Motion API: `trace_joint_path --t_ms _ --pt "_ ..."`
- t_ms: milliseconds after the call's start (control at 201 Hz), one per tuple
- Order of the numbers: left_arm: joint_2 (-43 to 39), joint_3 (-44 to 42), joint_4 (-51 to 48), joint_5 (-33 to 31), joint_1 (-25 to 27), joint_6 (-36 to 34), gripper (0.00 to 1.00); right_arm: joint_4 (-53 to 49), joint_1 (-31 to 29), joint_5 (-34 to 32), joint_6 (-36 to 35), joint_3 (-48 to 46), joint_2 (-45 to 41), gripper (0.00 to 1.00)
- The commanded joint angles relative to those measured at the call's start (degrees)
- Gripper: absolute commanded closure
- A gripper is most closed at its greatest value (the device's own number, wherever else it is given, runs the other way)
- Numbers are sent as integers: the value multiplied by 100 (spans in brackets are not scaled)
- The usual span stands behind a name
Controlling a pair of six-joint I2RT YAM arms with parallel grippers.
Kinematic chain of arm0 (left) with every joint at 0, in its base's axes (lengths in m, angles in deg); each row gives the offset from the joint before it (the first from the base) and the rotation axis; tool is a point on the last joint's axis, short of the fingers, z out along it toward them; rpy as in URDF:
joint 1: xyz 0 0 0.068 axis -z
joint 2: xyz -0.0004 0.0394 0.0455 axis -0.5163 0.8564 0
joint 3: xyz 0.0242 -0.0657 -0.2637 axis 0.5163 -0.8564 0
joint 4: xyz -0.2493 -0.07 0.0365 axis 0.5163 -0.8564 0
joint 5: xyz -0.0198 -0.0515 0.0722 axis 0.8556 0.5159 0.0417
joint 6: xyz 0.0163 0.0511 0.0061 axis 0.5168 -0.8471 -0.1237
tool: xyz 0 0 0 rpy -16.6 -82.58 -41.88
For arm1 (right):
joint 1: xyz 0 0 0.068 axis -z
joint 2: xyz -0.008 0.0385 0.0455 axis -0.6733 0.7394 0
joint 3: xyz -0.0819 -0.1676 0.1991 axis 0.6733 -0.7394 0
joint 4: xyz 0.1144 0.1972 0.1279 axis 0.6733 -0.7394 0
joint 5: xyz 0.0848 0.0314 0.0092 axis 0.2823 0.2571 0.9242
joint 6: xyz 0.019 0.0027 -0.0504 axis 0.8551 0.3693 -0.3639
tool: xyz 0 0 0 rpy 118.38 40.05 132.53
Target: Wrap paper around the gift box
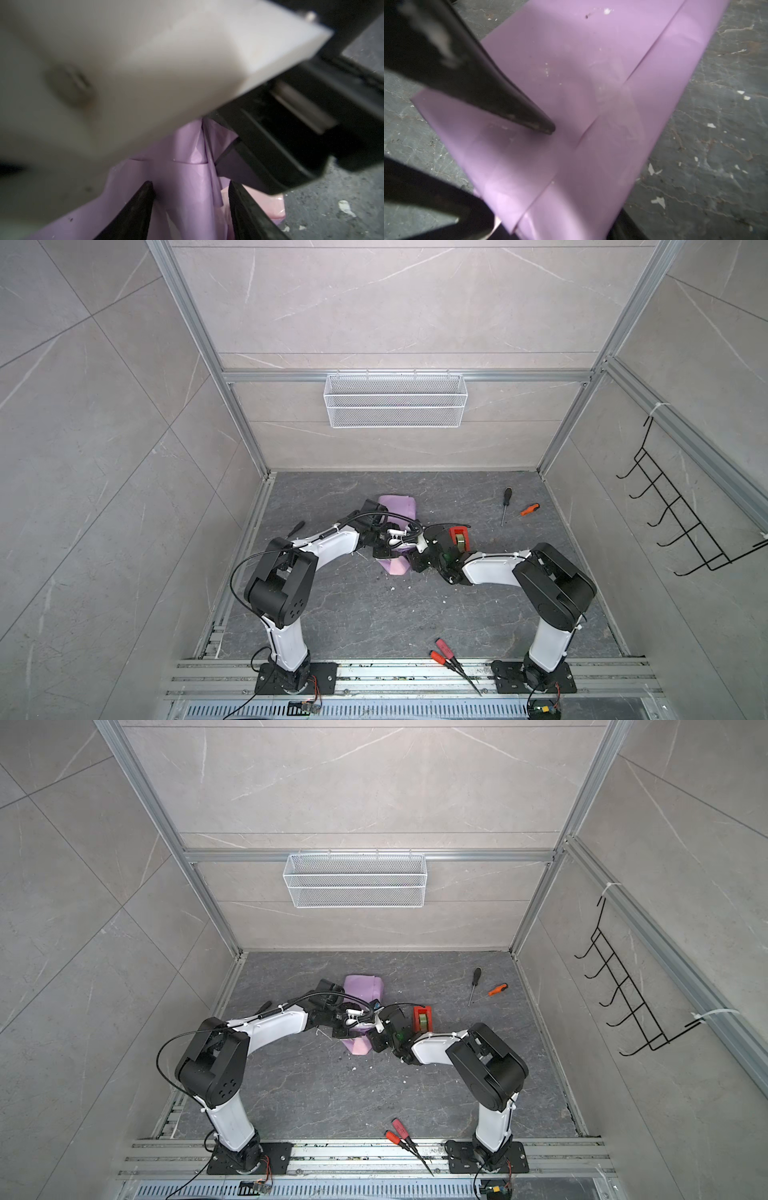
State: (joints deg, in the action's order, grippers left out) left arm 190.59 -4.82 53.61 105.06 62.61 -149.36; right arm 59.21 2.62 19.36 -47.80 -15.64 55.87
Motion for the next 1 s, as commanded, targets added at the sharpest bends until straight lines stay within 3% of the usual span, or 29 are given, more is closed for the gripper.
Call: trace_joint_path --t_ms 0,413,483,603,682,832,996 --pt "250 -186 -199 -437 54 19 49 232 17 81 110 -8 92 46" --pt "119 -241 -186 -648 55 -263 57 449 87 120 201 -470 -443 46" --pt "40 -211 -248 -587 55 -209 54 440 100 19 131 -770 -857 45" --pt "-255 29 -571 -282 48 214 37 200 101 -187 -130 -1246 -1814 44" --pt "-425 314 -987 -99 46 449 28 -371 86 -172 -564 -1285 -2420 44" --pt "-730 876 -1751 296 -172 1036 23 -1410 69 -80 -1735 -1086 -3271 45" --pt "-863 1210 -1747 513 -772 2007 20 -2664 -155 400 -3641 -588 -3257 46"
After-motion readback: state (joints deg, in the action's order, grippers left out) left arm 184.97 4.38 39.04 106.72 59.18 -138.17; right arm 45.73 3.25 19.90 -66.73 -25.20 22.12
